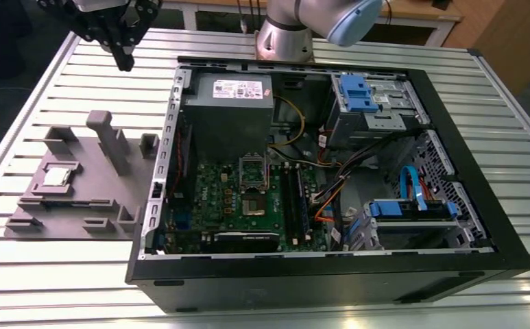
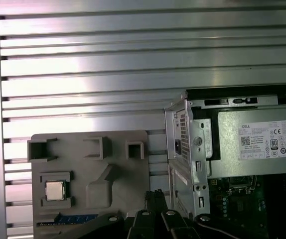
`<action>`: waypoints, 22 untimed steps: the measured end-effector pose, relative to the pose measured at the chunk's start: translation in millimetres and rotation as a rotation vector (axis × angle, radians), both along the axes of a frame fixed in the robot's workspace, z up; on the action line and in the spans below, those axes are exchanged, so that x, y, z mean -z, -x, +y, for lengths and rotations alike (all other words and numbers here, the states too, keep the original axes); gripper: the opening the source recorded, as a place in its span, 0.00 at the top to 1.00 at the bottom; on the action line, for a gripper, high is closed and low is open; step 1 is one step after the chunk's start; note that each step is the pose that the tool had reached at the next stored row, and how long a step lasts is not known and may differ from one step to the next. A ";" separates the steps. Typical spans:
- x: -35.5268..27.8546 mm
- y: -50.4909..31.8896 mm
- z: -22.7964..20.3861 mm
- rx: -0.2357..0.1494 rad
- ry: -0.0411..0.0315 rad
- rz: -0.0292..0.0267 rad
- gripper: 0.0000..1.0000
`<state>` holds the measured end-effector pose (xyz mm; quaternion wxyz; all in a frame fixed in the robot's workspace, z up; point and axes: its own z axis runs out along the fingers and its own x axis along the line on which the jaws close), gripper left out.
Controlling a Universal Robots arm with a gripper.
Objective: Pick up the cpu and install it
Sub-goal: 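Reach for the cpu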
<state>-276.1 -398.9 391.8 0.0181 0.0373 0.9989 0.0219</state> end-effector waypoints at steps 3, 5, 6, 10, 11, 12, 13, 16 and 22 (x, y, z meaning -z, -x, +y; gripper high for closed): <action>0.3 4.9 0.0 0.000 0.0000 -0.0001 0.90; 0.6 8.8 0.0 0.000 0.0000 0.0000 0.90; 0.8 10.9 0.0 0.000 0.0000 0.0000 0.90; 1.5 18.8 0.0 0.000 0.0000 0.0000 0.90; 1.7 20.6 0.0 0.000 -0.0001 -0.0001 0.90; 1.9 22.2 0.0 0.000 0.0000 0.0000 0.90; 2.2 24.0 0.0 0.000 0.0000 0.0000 0.90; 2.8 29.9 0.0 0.000 0.0000 0.0000 0.90; 3.5 39.9 0.0 0.000 -0.0001 0.0000 0.90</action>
